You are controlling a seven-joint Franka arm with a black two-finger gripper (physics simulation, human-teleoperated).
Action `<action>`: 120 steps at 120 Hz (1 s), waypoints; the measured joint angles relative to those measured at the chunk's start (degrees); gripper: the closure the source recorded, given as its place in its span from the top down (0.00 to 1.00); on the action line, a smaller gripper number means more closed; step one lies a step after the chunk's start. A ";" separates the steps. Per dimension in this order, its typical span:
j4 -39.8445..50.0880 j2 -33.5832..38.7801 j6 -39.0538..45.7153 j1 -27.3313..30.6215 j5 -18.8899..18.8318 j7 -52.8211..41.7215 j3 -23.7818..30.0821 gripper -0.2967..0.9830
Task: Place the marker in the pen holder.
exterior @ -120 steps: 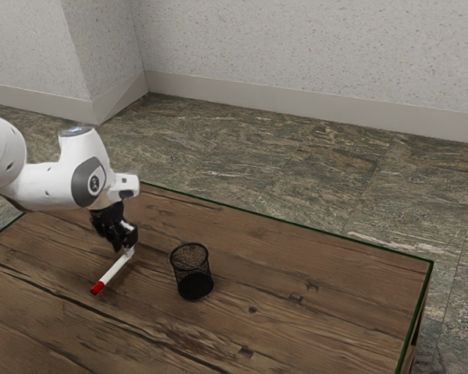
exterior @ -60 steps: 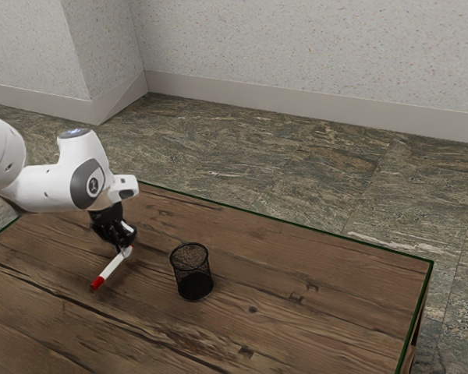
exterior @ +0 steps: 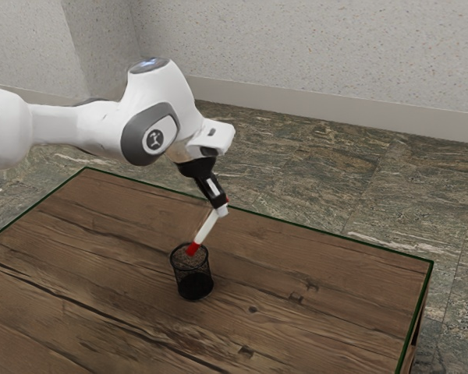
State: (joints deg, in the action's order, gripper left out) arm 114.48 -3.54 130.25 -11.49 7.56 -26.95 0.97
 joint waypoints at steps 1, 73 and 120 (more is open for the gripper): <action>-0.03 -0.27 0.00 -0.19 0.01 -0.13 0.01 0.18; -0.91 -6.33 1.65 5.35 5.39 -7.05 -0.01 0.21; -5.87 1.17 -8.52 8.77 3.93 -11.00 -1.15 0.61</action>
State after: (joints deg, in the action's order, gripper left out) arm 108.61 -2.37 121.73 -2.72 11.49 -37.95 -0.18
